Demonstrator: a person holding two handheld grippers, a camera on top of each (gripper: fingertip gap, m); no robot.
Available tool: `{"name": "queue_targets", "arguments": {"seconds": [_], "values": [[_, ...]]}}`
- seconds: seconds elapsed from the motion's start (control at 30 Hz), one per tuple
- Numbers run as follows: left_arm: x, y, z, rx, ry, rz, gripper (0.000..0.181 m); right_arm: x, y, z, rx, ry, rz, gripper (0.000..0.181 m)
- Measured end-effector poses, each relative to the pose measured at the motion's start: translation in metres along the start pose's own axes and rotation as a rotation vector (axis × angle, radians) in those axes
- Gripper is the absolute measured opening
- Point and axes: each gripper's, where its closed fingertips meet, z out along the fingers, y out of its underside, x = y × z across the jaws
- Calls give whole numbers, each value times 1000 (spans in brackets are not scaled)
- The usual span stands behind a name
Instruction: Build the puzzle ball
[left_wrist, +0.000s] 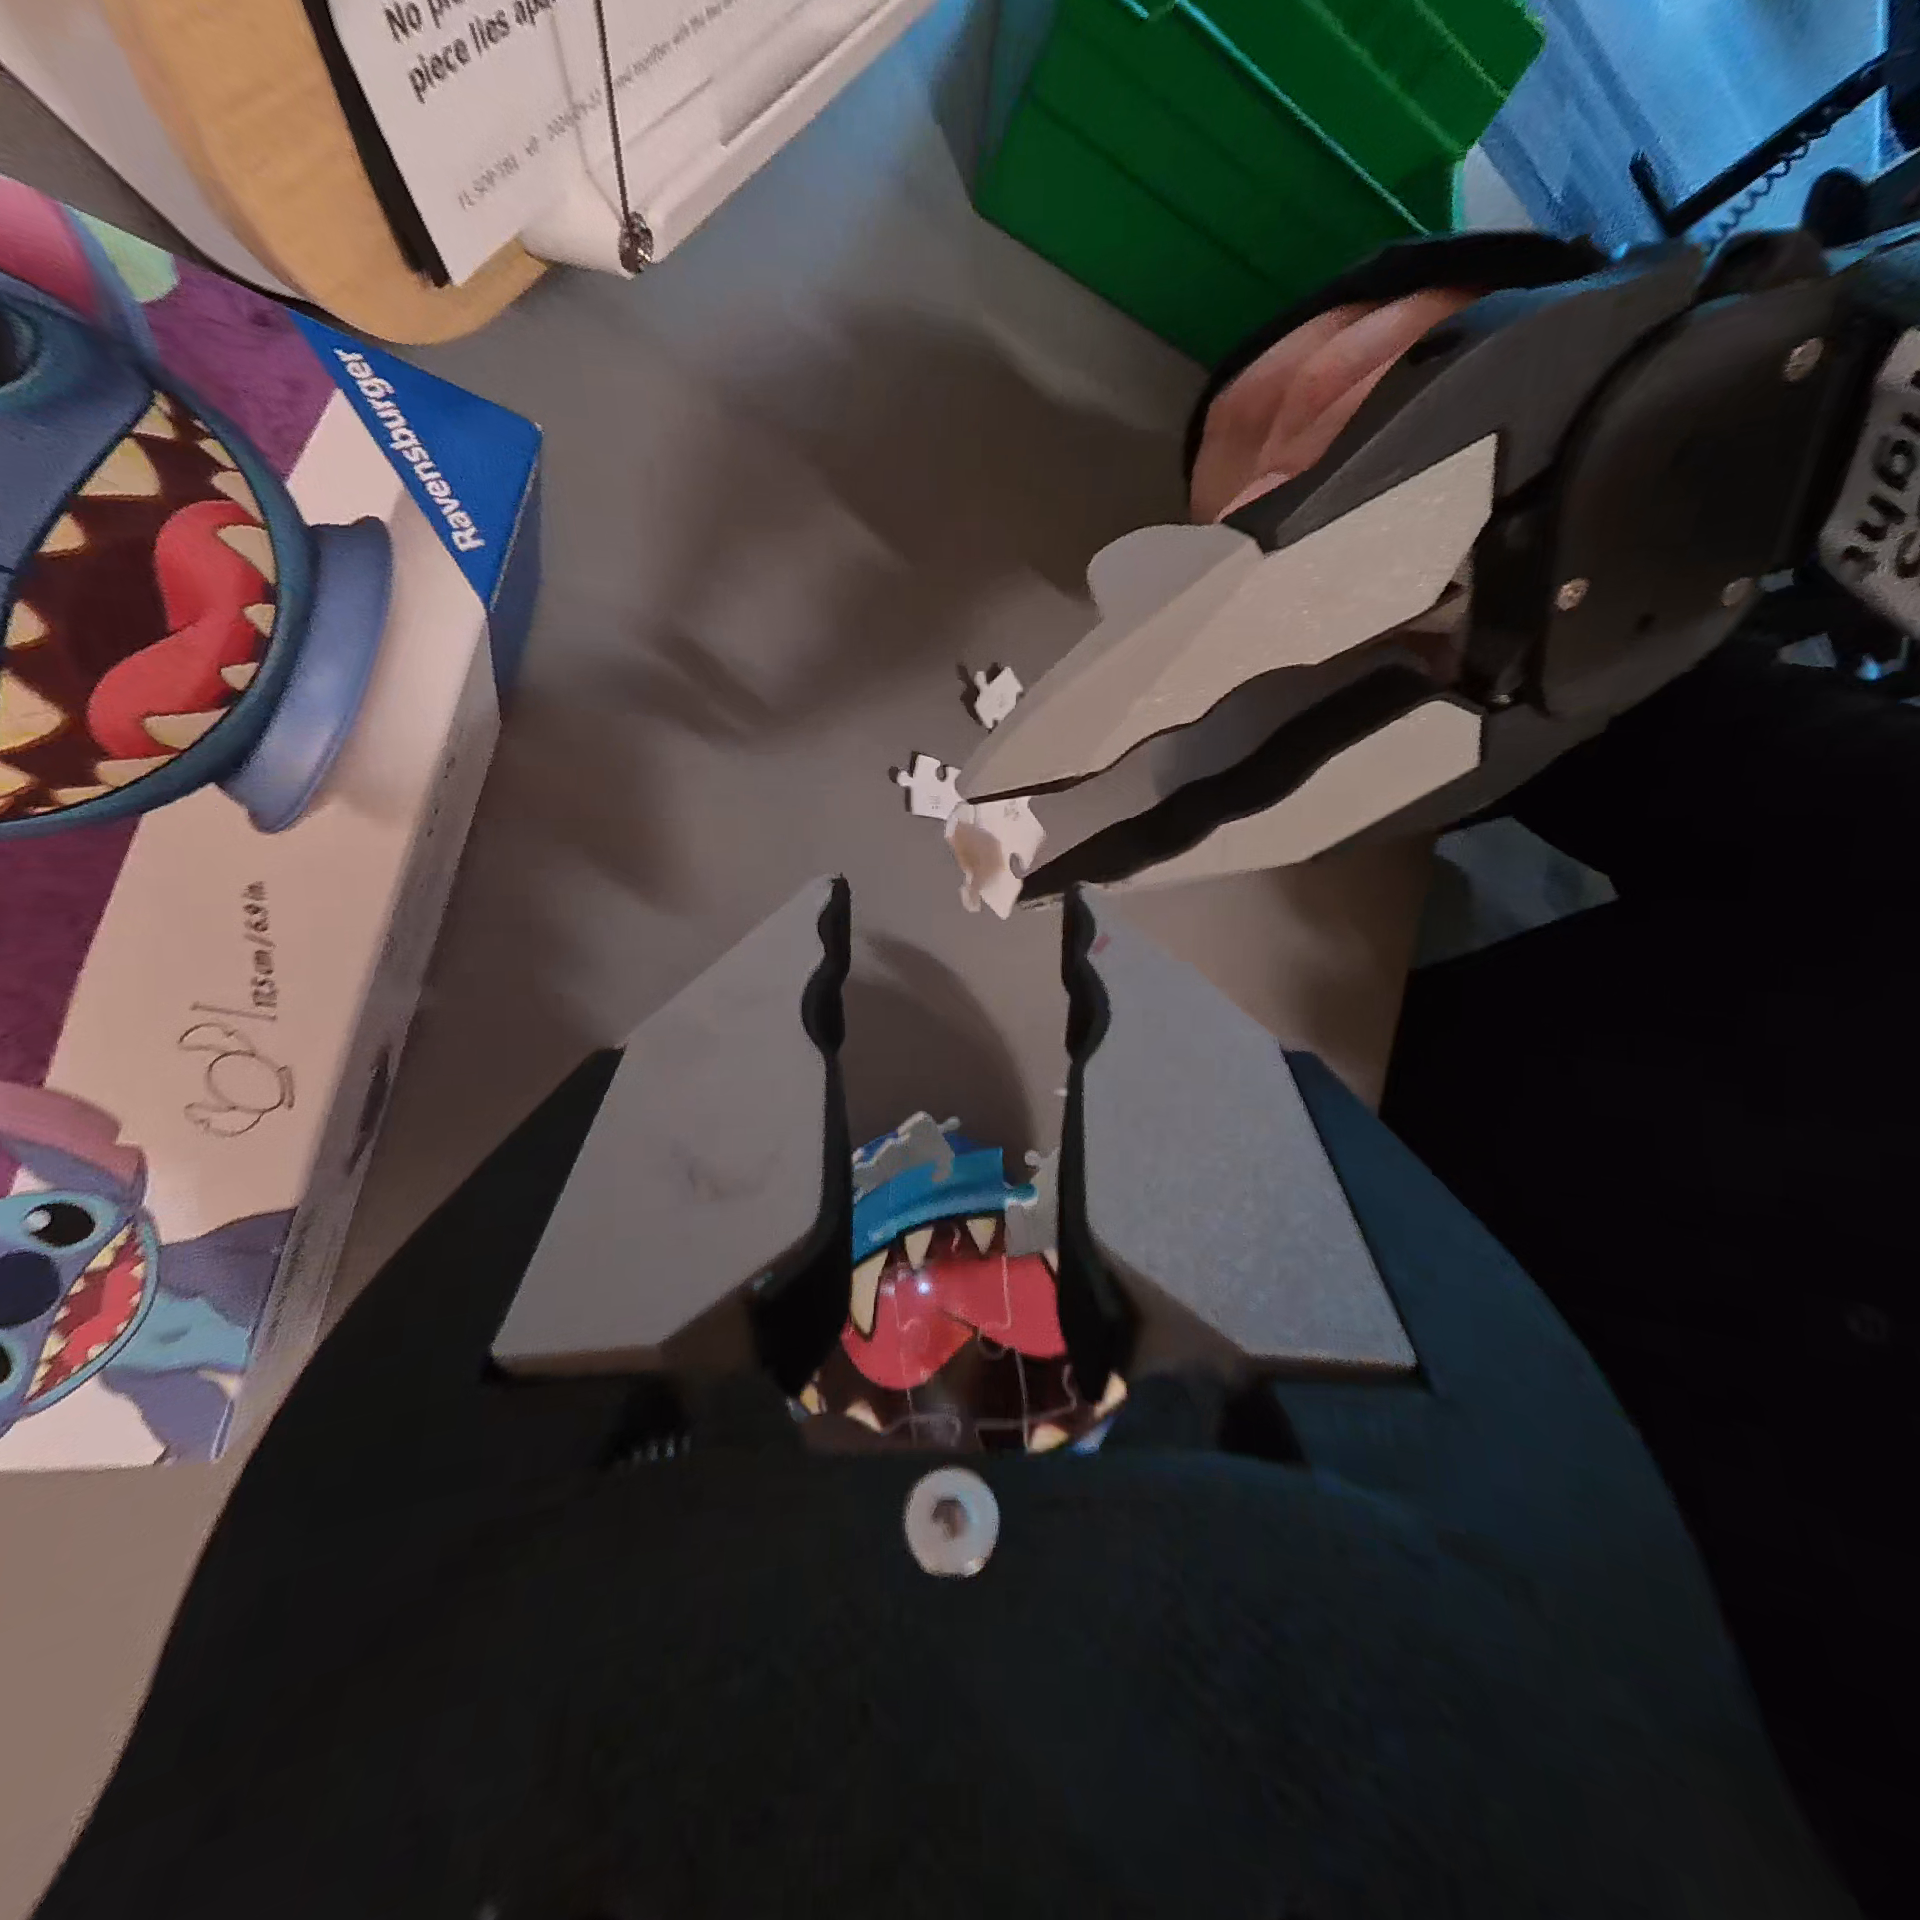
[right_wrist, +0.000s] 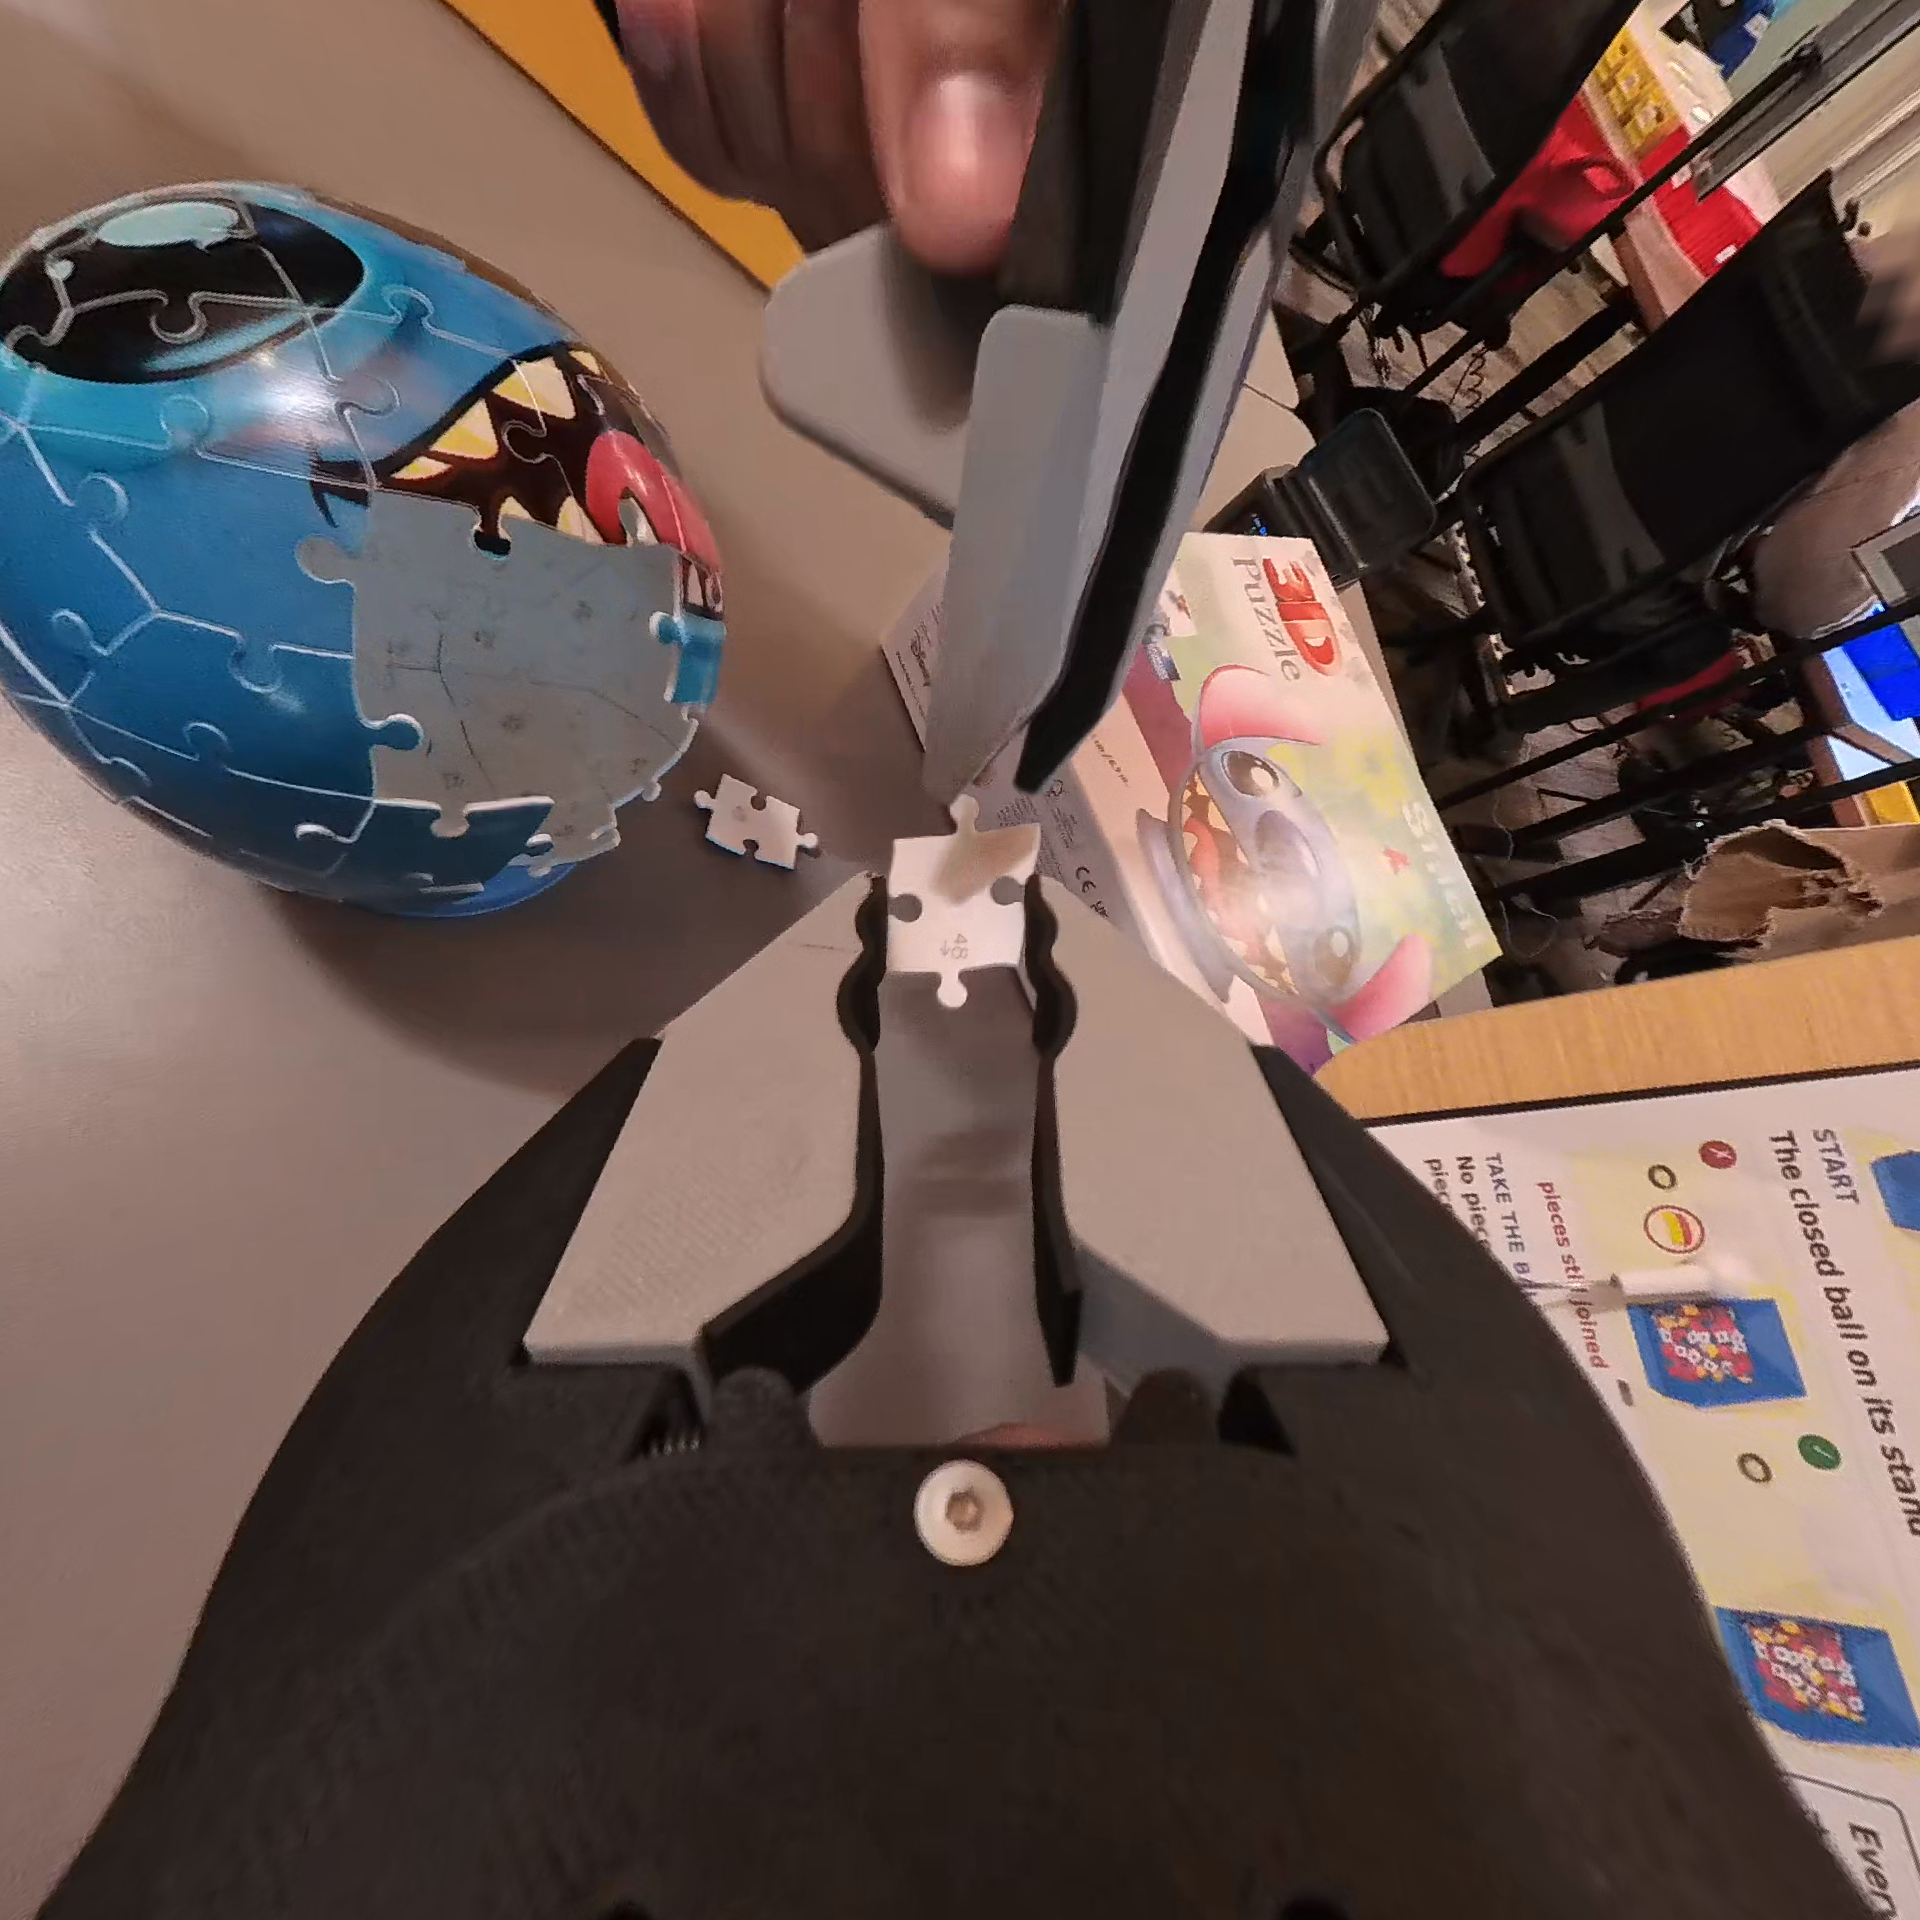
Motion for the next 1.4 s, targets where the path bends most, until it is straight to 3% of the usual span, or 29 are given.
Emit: {"name": "queue_targets", "arguments": {"seconds": [0.1, 0.23, 0.3, 0.43, 0.6, 0.73, 0.87, 0.97, 1.4], "values": [[2, -1, 11, -2, 19, 7, 33, 1, 1, -1, 8, 1, -8, 23], [2, -3, 19, 17, 35, 24, 1, 1, 3, 1, 9, 1, -10, 23], [-3, -1, 18, 24, 8, 56, 0, 3, 4, 0, 12, 3, -13, 11], [2, -18, -5, 181, 14, 87, 0, 10, 3, -6, 38, -36, 84, 25], [10, -28, -42, 376, -108, 271, 0, 25, -17, -19, 195, -169, 343, 23], [21, -24, -52, 475, -83, 311, 0, 17, -42, -20, 300, -312, 459, 23], [23, -15, -51, 498, -33, 292, 0, 6, -57, -9, 321, -367, 467, 21], [25, -9, -53, 514, -9, 280, 0, 6, -60, -3, 323, -360, 469, 3], [29, 6, -56, 485, -62, 279, 0, 2, -74, -6, 367, -392, 523, 0]]}}
